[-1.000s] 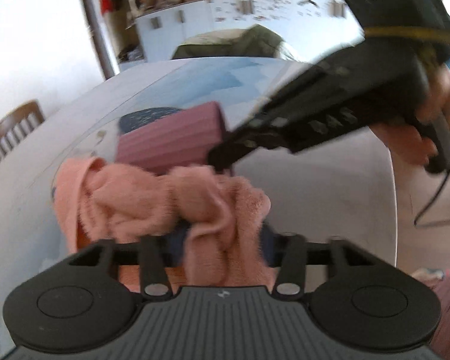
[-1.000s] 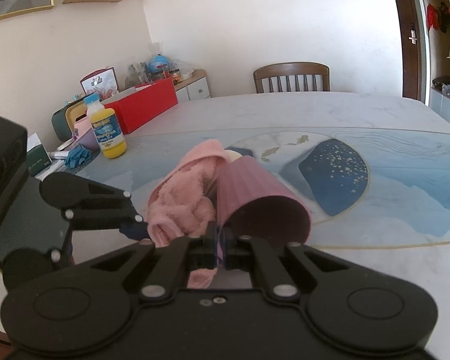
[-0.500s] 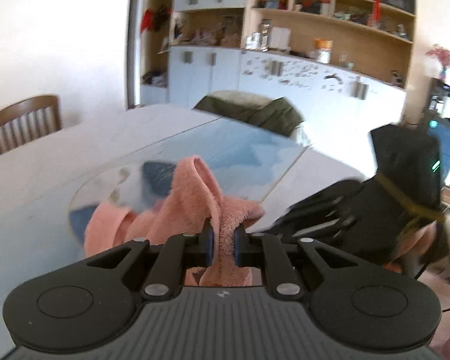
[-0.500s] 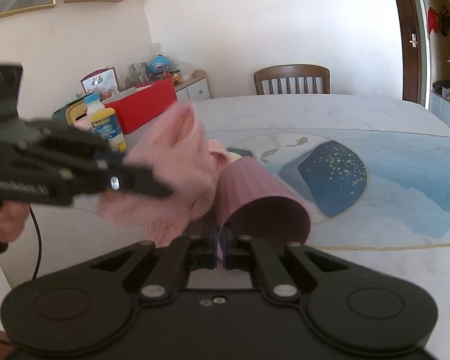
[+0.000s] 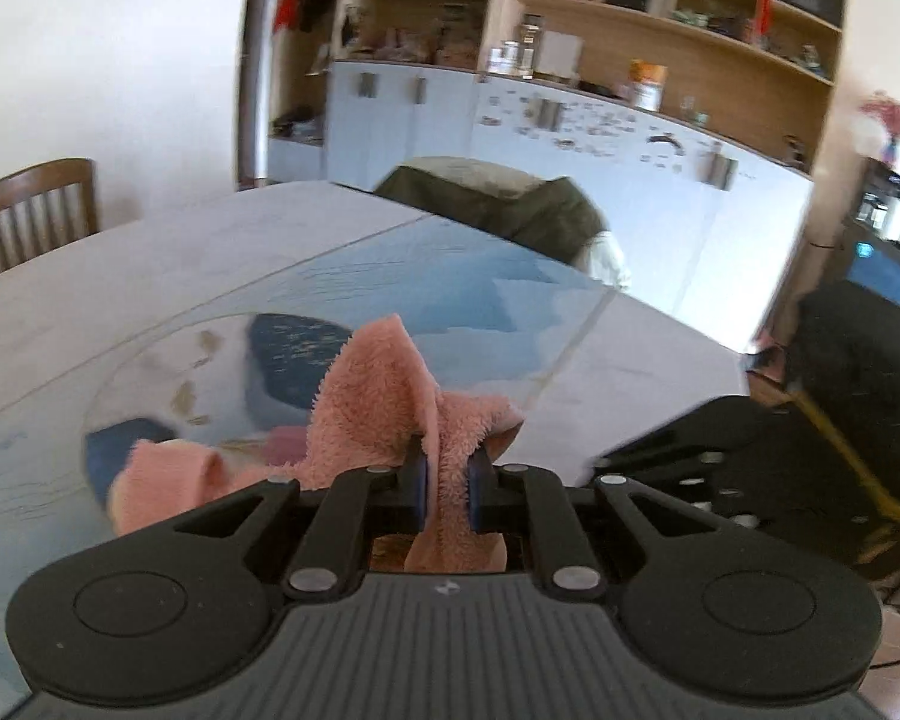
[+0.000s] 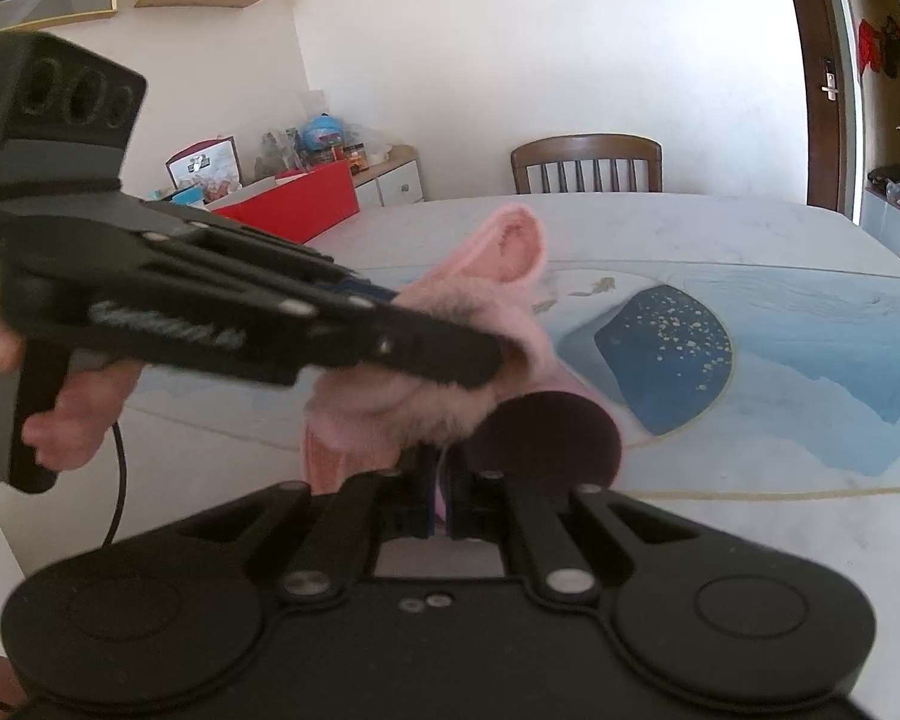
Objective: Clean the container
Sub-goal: 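Wipe the cup rim and opening with the towel in the left gripper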
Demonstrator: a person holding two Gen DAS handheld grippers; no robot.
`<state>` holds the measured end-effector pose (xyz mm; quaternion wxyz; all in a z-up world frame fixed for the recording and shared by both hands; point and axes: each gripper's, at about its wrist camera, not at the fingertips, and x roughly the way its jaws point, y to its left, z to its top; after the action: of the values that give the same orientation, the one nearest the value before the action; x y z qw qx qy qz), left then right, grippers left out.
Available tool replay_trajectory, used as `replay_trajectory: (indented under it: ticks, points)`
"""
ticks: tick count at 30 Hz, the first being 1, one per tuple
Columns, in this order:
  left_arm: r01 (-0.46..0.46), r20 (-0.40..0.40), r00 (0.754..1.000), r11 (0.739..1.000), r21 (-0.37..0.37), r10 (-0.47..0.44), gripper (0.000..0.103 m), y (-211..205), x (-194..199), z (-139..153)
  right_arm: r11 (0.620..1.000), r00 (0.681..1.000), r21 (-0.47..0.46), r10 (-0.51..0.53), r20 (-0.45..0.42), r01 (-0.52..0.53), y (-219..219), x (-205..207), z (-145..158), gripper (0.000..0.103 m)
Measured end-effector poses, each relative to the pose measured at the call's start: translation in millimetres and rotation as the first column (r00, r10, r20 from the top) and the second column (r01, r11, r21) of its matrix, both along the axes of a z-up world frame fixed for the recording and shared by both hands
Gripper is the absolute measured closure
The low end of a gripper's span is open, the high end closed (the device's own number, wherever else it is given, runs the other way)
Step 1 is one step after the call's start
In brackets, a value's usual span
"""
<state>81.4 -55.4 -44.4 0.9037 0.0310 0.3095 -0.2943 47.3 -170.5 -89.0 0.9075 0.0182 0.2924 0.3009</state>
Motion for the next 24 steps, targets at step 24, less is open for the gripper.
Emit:
replay_trajectory:
  ticks: [24]
  points:
    - [0.070, 0.004, 0.998, 0.998, 0.005, -0.070, 0.091, -8, -25, 0, 1.000, 1.000, 0.009, 0.002, 0.000, -0.002, -1, -2, -1, 0.100]
